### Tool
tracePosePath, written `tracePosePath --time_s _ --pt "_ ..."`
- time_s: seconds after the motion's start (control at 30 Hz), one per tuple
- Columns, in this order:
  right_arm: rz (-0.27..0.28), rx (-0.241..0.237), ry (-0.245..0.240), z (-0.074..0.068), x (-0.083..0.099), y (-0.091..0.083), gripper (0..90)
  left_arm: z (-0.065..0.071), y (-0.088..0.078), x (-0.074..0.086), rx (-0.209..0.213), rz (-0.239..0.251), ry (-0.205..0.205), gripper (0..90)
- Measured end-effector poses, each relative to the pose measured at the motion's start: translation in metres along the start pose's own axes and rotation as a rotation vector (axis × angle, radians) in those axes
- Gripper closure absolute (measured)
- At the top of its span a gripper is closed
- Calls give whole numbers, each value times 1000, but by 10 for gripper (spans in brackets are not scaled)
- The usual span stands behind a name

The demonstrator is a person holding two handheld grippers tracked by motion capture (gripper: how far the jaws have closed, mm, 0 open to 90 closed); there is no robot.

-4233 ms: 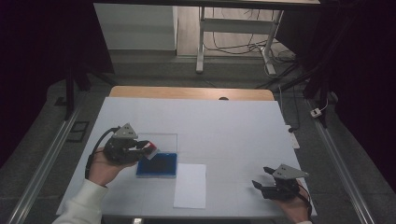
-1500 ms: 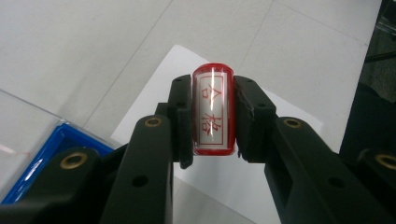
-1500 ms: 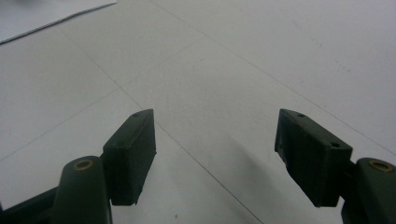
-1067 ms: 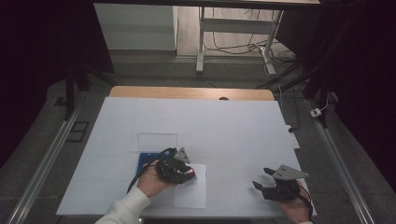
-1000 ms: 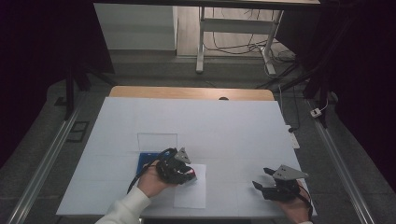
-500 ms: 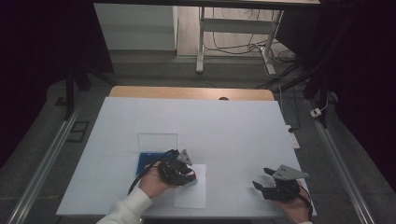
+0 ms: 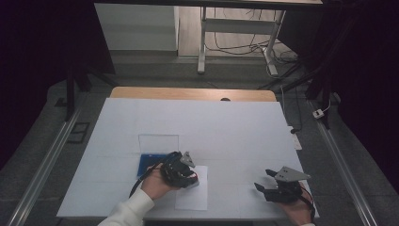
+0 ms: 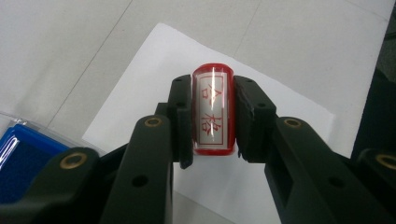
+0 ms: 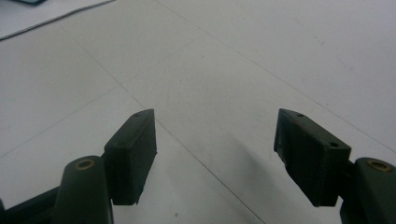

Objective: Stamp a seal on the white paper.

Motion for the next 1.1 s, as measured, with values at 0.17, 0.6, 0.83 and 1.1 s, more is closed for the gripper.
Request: tracePosePath --time_s 0.17,0.6,0.83,1.1 --pt "-4 5 1 0 0 0 293 1 1 0 -4 -2 5 698" --pt "-2 3 0 0 0 0 293 3 3 0 -12 -3 15 699" --pt "-2 1 -1 0 0 0 293 4 3 0 -16 -4 14 701" --pt "-2 1 -1 0 0 0 293 4 3 0 -22 -23 16 703"
Point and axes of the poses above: each handheld gripper's, and its own axes: y roughly forward along the jaws, x roughly out of its underside, z roughly to its right, the point moved 7 cm from there along y, roughly forward along the jaws, and after that the axes turned 13 degrees about -x, right-handed, at the moved point
